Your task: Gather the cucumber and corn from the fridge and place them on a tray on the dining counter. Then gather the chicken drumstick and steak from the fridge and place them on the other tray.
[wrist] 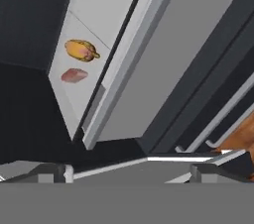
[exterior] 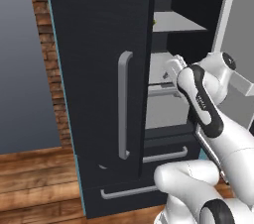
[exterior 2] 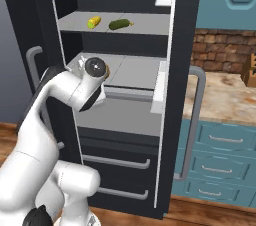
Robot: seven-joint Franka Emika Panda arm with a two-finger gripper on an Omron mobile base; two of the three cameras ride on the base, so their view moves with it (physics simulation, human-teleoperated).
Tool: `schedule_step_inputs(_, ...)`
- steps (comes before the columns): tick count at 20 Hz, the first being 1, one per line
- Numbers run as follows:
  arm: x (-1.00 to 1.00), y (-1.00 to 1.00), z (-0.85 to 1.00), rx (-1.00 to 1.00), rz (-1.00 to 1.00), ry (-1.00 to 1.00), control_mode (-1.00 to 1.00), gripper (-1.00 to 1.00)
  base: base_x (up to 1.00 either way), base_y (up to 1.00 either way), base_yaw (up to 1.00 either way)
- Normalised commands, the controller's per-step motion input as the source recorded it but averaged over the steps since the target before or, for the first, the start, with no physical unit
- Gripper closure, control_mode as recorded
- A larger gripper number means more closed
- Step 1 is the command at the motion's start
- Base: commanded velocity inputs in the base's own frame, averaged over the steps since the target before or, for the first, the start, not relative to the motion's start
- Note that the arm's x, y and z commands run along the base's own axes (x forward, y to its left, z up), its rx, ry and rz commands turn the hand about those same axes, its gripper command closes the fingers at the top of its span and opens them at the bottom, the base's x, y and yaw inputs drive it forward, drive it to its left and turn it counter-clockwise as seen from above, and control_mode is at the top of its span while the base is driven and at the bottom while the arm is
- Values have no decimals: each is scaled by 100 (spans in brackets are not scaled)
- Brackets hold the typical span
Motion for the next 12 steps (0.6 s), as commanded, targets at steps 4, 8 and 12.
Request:
schedule_step_inputs(4, 26, 56, -2, 23, -4, 4, -100, -100, 0, 0, 0)
schedule_step_inputs(8, 34, 64, -3, 18, 0, 3, -100, -100, 0, 0, 0)
schedule_step_inputs(12, 39, 25, -12, 15, 0, 5, -100, -100, 0, 0, 0)
